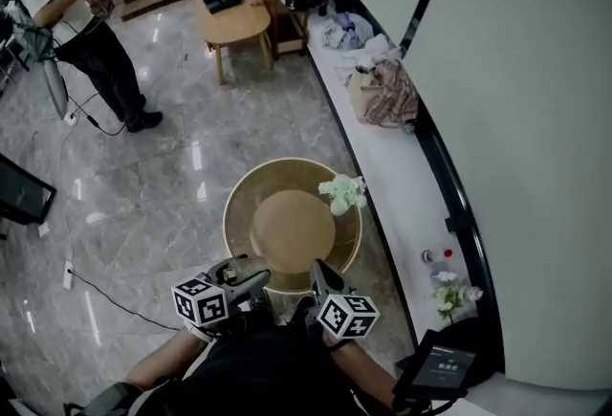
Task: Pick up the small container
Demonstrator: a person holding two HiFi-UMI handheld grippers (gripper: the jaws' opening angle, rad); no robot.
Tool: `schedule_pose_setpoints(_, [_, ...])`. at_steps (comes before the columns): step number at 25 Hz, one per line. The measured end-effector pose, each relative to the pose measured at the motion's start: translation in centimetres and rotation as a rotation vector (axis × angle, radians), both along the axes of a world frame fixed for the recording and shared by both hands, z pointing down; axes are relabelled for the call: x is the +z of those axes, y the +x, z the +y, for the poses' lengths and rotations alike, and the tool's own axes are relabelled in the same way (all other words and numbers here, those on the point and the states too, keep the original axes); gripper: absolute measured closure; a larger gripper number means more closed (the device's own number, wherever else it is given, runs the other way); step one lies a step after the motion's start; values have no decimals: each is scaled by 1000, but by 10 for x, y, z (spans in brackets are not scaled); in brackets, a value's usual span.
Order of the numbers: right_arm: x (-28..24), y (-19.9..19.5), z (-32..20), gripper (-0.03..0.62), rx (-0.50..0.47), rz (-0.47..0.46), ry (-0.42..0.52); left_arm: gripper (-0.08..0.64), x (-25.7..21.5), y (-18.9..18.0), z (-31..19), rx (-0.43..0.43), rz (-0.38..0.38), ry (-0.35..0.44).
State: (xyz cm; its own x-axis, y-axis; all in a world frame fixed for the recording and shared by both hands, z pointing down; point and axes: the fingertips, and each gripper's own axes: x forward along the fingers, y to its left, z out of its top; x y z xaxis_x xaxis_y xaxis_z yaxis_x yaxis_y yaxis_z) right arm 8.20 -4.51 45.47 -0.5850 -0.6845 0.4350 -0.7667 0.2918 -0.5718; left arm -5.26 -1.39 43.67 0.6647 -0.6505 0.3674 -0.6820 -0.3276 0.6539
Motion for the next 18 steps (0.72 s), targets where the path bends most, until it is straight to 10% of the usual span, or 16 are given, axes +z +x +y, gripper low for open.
schedule_pose_setpoints(18, [-62,-27,-2,586,-60,-45,141,225,-48,-22,6,-69,-20,124])
